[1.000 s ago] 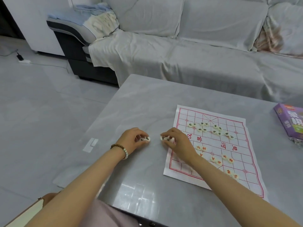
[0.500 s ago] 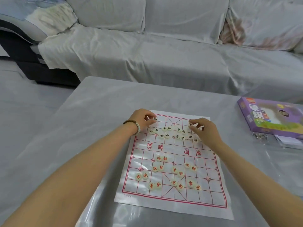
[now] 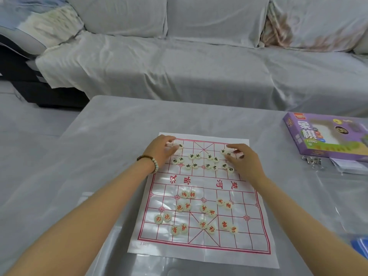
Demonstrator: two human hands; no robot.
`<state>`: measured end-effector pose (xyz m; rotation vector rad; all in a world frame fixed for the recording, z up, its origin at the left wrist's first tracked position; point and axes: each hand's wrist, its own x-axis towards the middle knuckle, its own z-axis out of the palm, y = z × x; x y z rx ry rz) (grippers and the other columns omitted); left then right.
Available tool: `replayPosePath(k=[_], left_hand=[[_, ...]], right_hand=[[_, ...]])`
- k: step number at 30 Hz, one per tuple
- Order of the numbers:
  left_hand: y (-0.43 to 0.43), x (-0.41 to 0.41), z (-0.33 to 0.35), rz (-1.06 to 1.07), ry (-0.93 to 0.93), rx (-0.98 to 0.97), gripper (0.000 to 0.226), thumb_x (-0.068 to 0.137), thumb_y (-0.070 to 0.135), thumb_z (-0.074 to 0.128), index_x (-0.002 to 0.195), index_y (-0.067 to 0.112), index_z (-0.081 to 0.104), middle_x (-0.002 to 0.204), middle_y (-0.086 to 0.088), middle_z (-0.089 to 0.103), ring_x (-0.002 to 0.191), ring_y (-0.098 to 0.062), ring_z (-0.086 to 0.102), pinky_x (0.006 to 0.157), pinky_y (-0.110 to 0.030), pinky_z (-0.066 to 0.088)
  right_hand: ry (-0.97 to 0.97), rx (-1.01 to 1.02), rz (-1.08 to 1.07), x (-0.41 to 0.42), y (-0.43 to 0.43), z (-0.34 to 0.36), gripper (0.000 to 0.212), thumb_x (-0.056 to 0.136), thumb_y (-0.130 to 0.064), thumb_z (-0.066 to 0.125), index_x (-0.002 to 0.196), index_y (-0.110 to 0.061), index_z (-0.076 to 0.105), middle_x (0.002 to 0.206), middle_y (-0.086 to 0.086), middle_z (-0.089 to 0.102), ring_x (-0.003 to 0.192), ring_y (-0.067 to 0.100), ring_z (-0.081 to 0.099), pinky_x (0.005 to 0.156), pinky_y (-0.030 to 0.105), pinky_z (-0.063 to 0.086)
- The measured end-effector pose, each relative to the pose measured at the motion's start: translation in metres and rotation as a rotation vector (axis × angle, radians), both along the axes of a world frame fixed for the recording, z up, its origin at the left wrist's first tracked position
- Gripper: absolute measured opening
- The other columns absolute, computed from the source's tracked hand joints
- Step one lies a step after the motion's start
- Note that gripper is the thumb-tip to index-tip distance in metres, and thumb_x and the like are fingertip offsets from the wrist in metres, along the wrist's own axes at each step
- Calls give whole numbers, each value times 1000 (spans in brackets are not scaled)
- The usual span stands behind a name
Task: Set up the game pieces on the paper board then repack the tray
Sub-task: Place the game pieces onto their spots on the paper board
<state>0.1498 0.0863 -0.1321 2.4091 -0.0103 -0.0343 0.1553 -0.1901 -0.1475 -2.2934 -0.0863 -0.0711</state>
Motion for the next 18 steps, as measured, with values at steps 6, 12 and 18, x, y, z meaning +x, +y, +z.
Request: replayPosePath(k=[6,12,18], left_hand=[[1,-117,-11,41,-7,28,55,91,50,37,137,21,38,140,2,41,130,-14,34,106,-28,30],[-2,-181,-36,3,86,303,97,72,82,10,148,22,11,156,6,8,144,-13,4,114,-28,2],[-5,-194,-41,-39,78,541,112,60,86,-13,148,17,-6,156,2,-9,144,-16,-8,115,-32,-5]], right_hand=[[26,-7,22,-106,-6,-4,36,91,-33,54,127,-29,50,127,-20,47,112,-1,44,98,18,32],[49,-184,91,-181,1,-20,59,90,-50,33,144,-26,30,148,-11,33,138,9,29,116,34,23],[52,-326,124,-191,3,-20,59,96,-50,20,148,-24,18,155,-7,20,144,9,13,116,25,6]])
